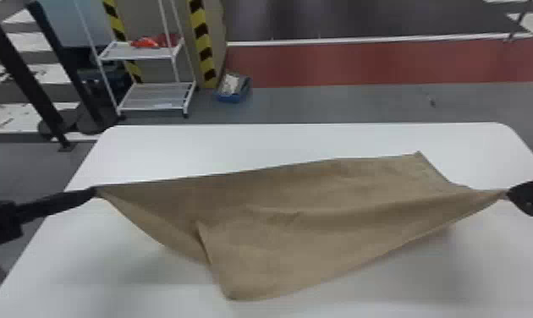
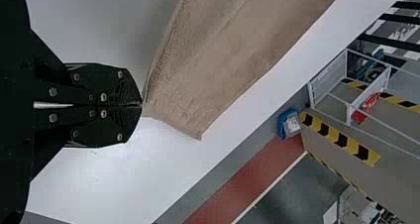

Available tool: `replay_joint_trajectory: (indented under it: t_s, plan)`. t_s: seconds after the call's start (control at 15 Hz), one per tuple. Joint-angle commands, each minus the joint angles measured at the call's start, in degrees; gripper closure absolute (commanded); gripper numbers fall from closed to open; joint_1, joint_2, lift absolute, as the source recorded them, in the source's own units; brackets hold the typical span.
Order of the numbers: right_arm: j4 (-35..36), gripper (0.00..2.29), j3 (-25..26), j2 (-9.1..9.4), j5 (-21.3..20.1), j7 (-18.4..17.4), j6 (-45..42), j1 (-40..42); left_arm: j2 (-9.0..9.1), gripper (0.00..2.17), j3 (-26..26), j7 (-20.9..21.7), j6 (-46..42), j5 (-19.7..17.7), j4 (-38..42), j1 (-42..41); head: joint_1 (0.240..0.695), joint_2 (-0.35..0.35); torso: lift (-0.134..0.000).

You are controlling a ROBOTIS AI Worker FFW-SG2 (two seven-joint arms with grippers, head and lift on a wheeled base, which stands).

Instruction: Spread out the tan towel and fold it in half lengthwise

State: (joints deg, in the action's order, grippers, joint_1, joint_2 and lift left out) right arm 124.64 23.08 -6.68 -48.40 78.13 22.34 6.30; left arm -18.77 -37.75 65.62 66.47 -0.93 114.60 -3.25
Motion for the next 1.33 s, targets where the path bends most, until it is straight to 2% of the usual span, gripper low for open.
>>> replay_joint_trajectory:
  t_s: [0.0,0.07,0.13,0.4,0.47,0.6,0.73,0.8,0.87,0.93,1.07,1.2,1.27]
  plan:
    - [-0.3,1.42,1.4,0.09,0.4,0.2,0.1,-0.5,-2.76,1.78,1.1,0.6,-2.5,1.4,-3.0,1.5,0.695,0.1,-0.125]
    - [0.2,1.42,1.3,0.36,0.4,0.2,-0.1,-0.1,-3.55,1.78,2.5,0.6,-2.5,2.3,-3.9,3.2,0.695,0.102,-0.125]
    - [0.6,1.42,1.3,0.97,0.0,0.2,-0.1,-0.1,-3.55,1.78,3.7,0.3,-2.5,3.0,-4.2,4.7,0.695,0.104,-0.125]
    - [2.4,1.42,4.3,1.59,-0.3,0.2,0.1,1.7,-2.5,1.78,5.4,0.3,-1.3,2.8,-2.2,7.5,0.695,0.094,-0.125]
    - [2.9,1.42,4.3,1.76,-0.8,0.2,-0.1,2.7,-2.41,1.78,8.2,0.1,-1.3,3.8,-2.5,9.1,0.695,0.083,-0.125]
    - [3.1,1.42,4.6,3.08,-2.0,0.2,-0.1,3.5,-0.83,1.78,16.5,-2.5,-2.5,9.5,-4.9,12.5,0.695,0.054,-0.125]
    - [3.1,1.42,4.3,4.05,-3.6,0.2,0.7,3.3,1.19,1.72,22.5,-4.9,-5.3,11.8,-10.5,16.7,0.695,0.01,-0.125]
    - [3.1,1.42,3.8,4.4,-4.3,0.2,0.7,3.5,2.25,1.04,24.0,-8.0,-6.4,12.1,-12.1,17.3,0.695,-0.008,-0.125]
    - [3.3,1.42,3.7,4.84,-4.6,0.2,0.7,3.5,2.86,0.09,24.4,-11.3,-8.9,11.3,-12.1,16.3,0.695,-0.025,-0.125]
    - [3.4,1.42,3.6,5.01,-4.6,0.2,1.0,3.5,2.86,0.0,24.2,-12.7,-12.5,10.0,-12.0,14.9,0.695,-0.047,-0.125]
    - [3.3,1.42,3.1,5.45,-5.5,0.2,1.2,3.5,2.34,0.03,20.8,-13.9,-13.1,6.6,-11.3,13.4,0.695,-0.051,-0.125]
    - [2.6,1.42,2.0,5.98,-9.2,0.2,1.4,3.4,0.14,0.07,15.3,-15.4,-13.1,3.0,-10.8,11.2,0.695,-0.047,-0.125]
    - [1.8,1.42,1.7,6.25,-10.9,0.2,1.4,3.4,-0.56,0.07,13.2,-16.0,-12.9,2.6,-10.8,10.3,0.695,-0.017,-0.125]
